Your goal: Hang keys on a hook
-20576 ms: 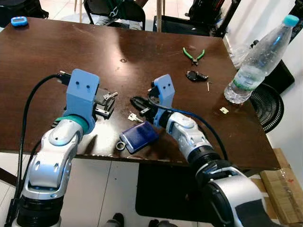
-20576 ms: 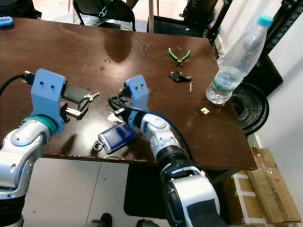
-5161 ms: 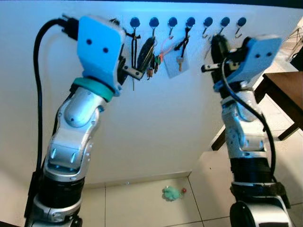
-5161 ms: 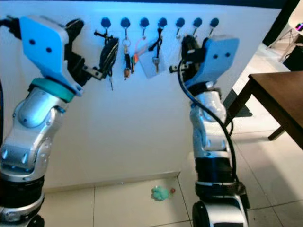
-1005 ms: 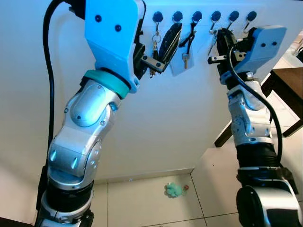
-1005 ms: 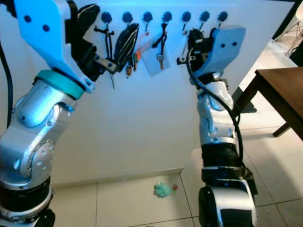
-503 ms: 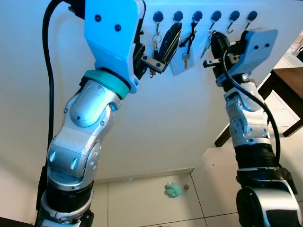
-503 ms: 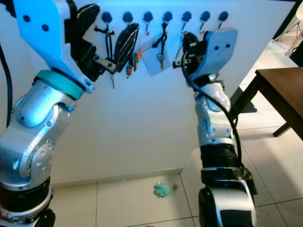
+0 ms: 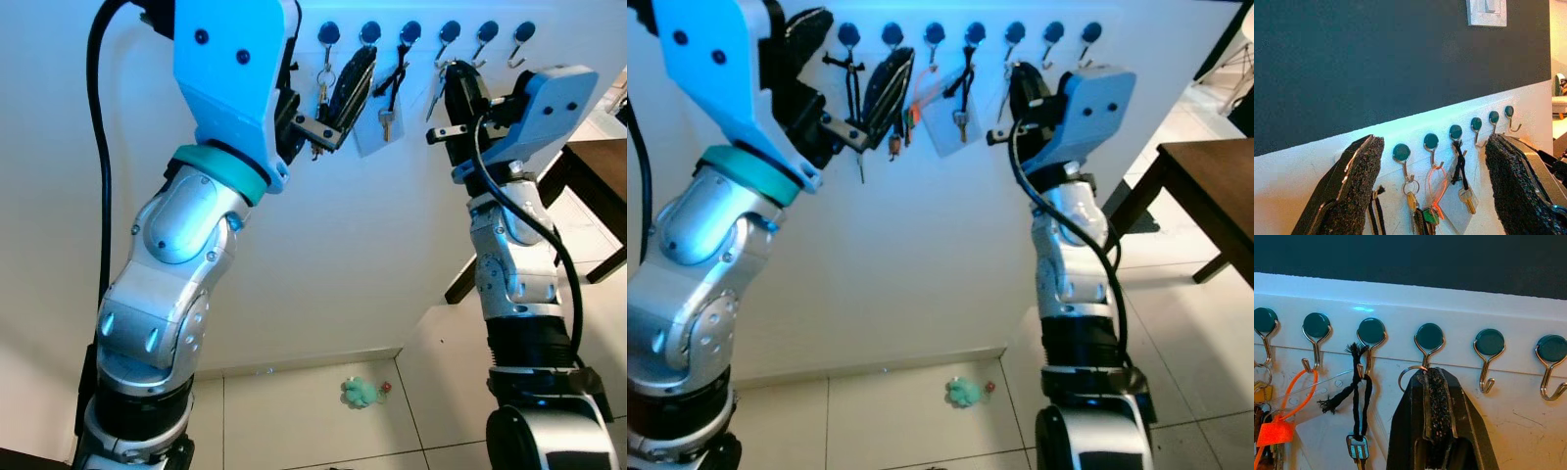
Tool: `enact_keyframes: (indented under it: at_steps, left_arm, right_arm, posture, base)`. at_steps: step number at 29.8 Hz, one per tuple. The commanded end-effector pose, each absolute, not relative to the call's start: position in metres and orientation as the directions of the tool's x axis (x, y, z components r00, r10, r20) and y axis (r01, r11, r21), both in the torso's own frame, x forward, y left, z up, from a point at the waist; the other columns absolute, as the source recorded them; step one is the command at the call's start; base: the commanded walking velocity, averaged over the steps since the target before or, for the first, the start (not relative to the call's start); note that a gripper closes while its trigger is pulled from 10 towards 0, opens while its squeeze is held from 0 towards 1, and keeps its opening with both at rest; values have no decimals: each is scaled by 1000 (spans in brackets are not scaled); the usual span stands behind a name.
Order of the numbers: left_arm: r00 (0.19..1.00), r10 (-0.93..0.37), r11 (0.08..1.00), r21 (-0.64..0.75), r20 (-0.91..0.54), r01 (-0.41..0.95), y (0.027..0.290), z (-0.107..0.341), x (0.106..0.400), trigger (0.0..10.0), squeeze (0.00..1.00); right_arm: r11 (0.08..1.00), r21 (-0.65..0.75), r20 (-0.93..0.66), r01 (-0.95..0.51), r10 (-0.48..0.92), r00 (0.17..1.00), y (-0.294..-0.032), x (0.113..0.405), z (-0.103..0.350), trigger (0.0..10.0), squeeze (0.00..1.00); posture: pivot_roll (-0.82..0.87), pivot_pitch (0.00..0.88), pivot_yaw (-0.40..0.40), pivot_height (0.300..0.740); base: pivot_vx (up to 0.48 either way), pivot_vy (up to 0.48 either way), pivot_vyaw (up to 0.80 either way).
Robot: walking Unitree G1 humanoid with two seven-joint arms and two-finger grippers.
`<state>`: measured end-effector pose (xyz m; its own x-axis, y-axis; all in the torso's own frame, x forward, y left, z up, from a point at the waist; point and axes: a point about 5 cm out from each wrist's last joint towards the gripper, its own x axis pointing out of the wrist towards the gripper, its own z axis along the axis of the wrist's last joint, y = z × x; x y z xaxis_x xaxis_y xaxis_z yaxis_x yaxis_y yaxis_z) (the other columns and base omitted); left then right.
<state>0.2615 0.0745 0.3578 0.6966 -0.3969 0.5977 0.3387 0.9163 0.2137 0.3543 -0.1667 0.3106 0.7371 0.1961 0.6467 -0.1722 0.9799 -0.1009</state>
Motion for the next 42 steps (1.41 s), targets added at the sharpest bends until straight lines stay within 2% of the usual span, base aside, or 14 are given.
enact_keyframes:
  at_steps: [1, 20, 42]
  left_arm:
    - [683, -405, 913, 223, 608, 343, 72, 360, 258, 10000, 0]
    - [683, -401, 915, 223, 611, 337, 72, 360, 258, 10000, 0]
    - [685, -400, 915, 223, 609, 337, 73, 361, 259, 10000, 0]
  right_arm:
    - [982, -98, 674, -164, 187, 715, -169, 352, 319, 10000, 0]
    - [980, -109, 646, -164, 195, 738, -167, 362, 320, 10000, 0]
    - [990, -50, 601, -129, 132, 788, -179, 368, 305, 10000, 0]
  posture:
    - [-127, 100, 34, 740]
    - [-121, 90, 24, 740]
    - [-118, 101, 29, 740]
  base:
    - [0, 0, 0]
    - [0, 0, 0]
    - [0, 0, 0]
